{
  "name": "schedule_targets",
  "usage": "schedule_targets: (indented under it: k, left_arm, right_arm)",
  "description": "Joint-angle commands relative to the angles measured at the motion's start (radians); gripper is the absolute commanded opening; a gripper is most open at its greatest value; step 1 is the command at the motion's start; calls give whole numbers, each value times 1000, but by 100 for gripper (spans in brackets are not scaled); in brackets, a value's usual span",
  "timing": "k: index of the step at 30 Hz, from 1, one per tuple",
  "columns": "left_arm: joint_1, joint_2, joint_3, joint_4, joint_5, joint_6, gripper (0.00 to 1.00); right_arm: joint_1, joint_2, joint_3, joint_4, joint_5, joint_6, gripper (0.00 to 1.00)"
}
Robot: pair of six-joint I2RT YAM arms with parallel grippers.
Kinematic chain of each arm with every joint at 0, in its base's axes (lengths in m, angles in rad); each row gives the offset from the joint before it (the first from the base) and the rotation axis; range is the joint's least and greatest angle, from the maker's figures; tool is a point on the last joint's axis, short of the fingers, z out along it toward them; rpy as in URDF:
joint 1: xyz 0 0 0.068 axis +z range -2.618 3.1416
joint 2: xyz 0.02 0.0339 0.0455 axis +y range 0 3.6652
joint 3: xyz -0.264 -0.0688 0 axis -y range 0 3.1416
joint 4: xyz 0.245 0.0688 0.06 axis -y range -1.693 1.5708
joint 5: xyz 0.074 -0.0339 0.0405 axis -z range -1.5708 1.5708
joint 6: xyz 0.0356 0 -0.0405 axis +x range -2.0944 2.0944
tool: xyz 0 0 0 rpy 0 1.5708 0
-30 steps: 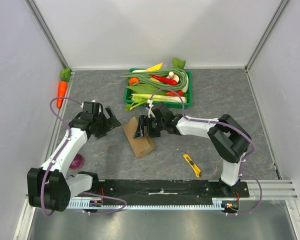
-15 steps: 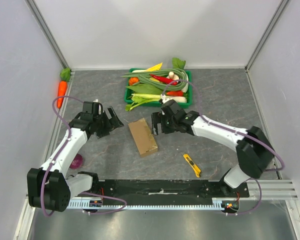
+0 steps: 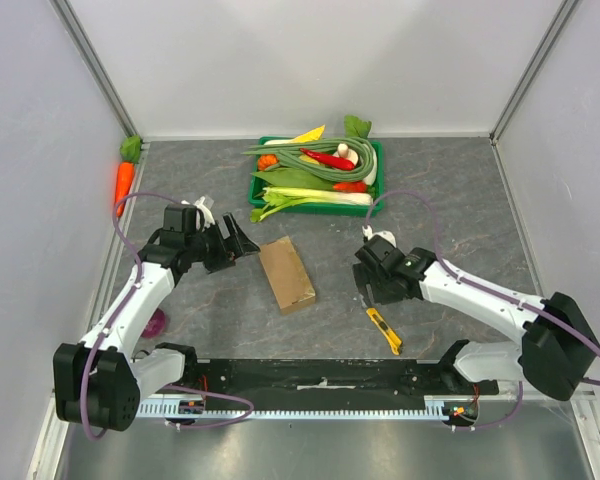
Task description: Unpack the express box
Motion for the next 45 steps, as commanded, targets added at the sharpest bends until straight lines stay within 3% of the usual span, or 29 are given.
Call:
schedule_targets:
  k: [1, 12, 15, 26, 30, 38, 45]
  left_arm:
    - [-3, -19, -5, 76, 67, 42, 91]
    - [-3, -24, -4, 81, 93, 35, 90]
    - [-3, -27, -9, 81, 96, 30, 90]
    - [-5, -19, -12, 81, 94, 16, 88]
    - [-5, -9, -10, 94, 133, 25, 88]
    - [-9, 19, -24, 194, 266, 7, 87]
    - [-95, 54, -2, 258, 334, -16, 86]
  right_arm:
    - [-1, -60, -47, -63, -6, 59, 87]
    - [-1, -28, -133, -51, -103, 24, 78]
    - [23, 15, -133, -46, -106, 30, 67]
    - [95, 91, -165, 6, -97, 68, 61]
    - [98, 109, -171, 41, -143, 52, 41]
    - [103, 117, -110, 43, -130, 4, 12]
    - [103, 106, 79, 22, -124, -48, 1]
